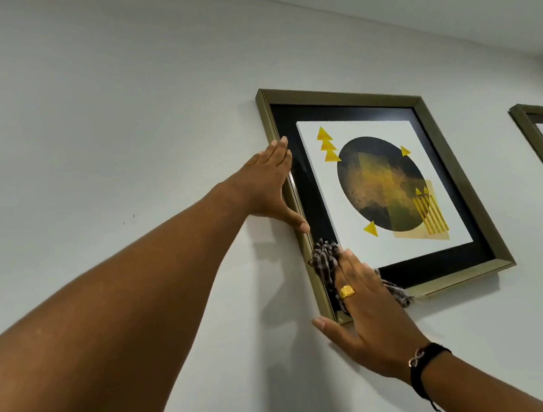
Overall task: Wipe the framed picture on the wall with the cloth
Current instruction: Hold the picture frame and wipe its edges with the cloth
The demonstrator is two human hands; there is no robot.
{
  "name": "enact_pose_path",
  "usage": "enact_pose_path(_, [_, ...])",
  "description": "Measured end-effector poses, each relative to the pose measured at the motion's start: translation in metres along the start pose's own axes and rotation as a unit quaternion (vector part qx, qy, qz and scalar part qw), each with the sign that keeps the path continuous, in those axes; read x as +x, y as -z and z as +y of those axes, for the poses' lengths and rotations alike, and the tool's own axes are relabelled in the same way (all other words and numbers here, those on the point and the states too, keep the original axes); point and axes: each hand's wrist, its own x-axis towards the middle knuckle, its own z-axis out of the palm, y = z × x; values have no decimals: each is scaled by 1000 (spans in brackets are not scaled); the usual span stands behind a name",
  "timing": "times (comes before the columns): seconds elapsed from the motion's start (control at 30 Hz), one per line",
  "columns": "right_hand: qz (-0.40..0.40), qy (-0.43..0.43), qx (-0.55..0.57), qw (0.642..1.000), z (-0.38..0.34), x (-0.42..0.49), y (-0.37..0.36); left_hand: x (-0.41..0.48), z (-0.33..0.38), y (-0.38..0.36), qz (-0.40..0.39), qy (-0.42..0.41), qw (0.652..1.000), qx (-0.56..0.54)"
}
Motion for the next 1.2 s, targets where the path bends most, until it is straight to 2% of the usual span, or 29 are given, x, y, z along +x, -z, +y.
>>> enact_pose_path(0.17, [-28,50,-55,997,26,-31,2,1,2,3,-2,8,1000,12])
enact_pose_path(0.27, [-23,36,-54,998,49,-38,6,0,3,1,2,10,1000,1])
enact_pose_path(0.5, [34,-149,-43,987,114,-35,16,2,1,0,4,5,1000,-8])
enact_pose_path(0.7, [20,-340,-19,940,157,-12,32,3,0,-3,7,7,1000,-12])
enact_pose_path(0.83, [-2,-392,-7,920,143,-6,30,3,2,-1,2,8,1000,-5])
enact_pose_path(1.1, [39,-350,-11,936,61,-6,20,-7,16,6,-5,24,999,21])
enact_pose_path(1.2, [66,-338,8,939,20,-6,19,-32,29,0,25,32,999,1])
